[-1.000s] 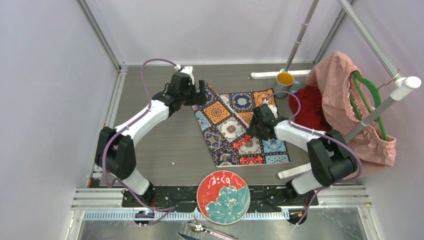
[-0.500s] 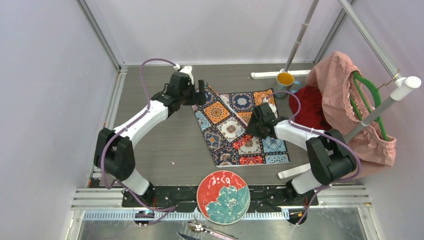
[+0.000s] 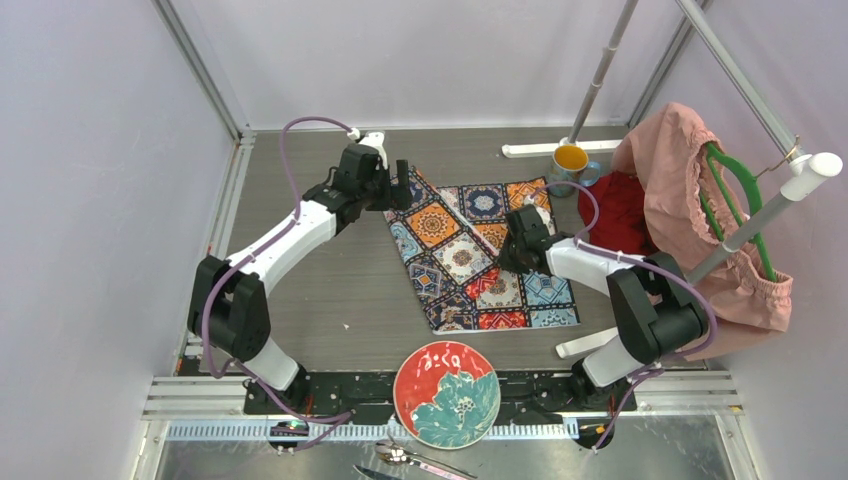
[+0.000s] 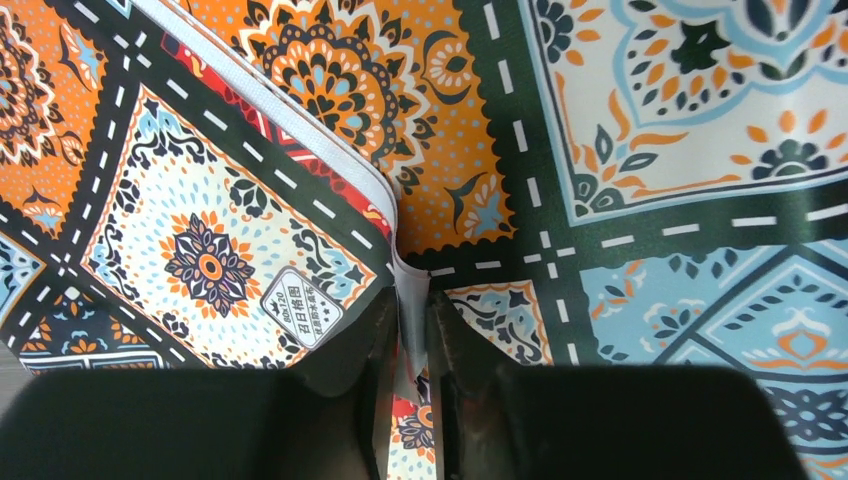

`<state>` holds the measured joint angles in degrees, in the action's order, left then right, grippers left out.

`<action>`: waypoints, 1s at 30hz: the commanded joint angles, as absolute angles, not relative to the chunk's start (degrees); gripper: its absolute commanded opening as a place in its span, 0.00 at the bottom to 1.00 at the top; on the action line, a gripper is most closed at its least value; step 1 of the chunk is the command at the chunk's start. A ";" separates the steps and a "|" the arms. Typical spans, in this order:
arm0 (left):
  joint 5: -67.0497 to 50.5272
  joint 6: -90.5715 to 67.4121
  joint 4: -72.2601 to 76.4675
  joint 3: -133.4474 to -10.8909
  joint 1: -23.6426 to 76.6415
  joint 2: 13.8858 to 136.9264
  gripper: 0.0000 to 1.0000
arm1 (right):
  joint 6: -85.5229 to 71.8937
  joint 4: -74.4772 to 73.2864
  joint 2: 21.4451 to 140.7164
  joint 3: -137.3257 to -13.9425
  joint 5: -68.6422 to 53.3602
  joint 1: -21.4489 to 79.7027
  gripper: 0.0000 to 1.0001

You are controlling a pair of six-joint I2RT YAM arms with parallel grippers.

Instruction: Set the dinner table for one person

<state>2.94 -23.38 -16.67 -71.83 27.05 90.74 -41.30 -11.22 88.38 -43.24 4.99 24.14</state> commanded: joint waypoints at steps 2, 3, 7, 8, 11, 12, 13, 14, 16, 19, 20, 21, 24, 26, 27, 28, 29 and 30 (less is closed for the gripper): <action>3.23 -22.46 -16.70 -71.66 27.25 87.73 0.91 | -42.26 -10.26 90.49 -43.31 3.16 24.28 0.16; 3.28 -22.47 -16.70 -71.71 27.25 87.72 0.91 | -42.22 -10.28 90.47 -43.39 3.05 24.31 0.14; 3.09 -22.54 -16.70 -71.72 27.25 87.69 0.91 | -41.79 -10.97 89.62 -44.01 2.64 24.29 0.03; 3.12 -22.53 -16.84 -71.72 27.25 87.59 0.90 | -41.61 -10.98 89.42 -44.09 2.20 24.31 0.01; 3.40 -22.49 -16.89 -71.63 27.25 87.14 0.90 | -40.36 -11.59 88.29 -45.13 0.82 24.39 0.01; 3.47 -22.43 -16.95 -71.57 27.24 86.88 0.90 | -39.94 -11.84 87.85 -45.46 -0.88 24.44 0.01; 3.62 -22.37 -16.96 -71.55 27.24 86.59 0.90 | -39.32 -11.97 87.38 -45.85 -2.31 24.50 0.01; 3.80 -22.33 -16.98 -71.42 27.25 86.37 0.90 | -38.76 -12.29 86.84 -46.22 -3.35 24.74 0.01; 4.45 -22.09 -17.22 -71.22 27.25 85.63 0.91 | -37.57 -12.97 85.40 -47.09 -5.06 25.62 0.01; 5.90 -21.74 -17.78 -71.03 27.25 84.22 0.91 | -36.25 -13.52 83.46 -48.28 -8.64 27.48 0.01; 6.44 -21.57 -18.02 -70.90 27.25 83.55 0.91 | -36.06 -13.04 83.00 -48.60 -9.98 28.00 0.01; 7.09 -21.46 -18.28 -70.78 27.27 82.93 0.90 | -36.12 -12.61 82.80 -48.98 -11.14 28.56 0.01; 8.66 -21.20 -18.73 -70.05 27.25 80.54 0.91 | -36.03 -11.81 83.79 -50.56 -13.47 30.70 0.01; 9.24 -21.02 -18.96 -69.46 27.25 79.07 0.91 | -36.13 -10.79 85.84 -51.68 -14.66 31.91 0.01; 9.50 -20.92 -18.97 -69.11 27.25 78.31 0.91 | -36.48 -10.20 86.99 -52.47 -15.36 32.57 0.01; 9.82 -20.84 -19.04 -68.80 27.25 77.56 0.91 | -36.67 -9.58 88.46 -52.89 -16.03 33.30 0.01; 10.13 -20.83 -19.18 -68.48 27.25 76.84 0.91 | -36.87 -8.39 89.80 -53.41 -16.90 34.13 0.01; 10.41 -20.76 -19.21 -68.16 27.25 76.22 0.91 | -37.17 -7.55 91.42 -54.01 -17.52 34.98 0.01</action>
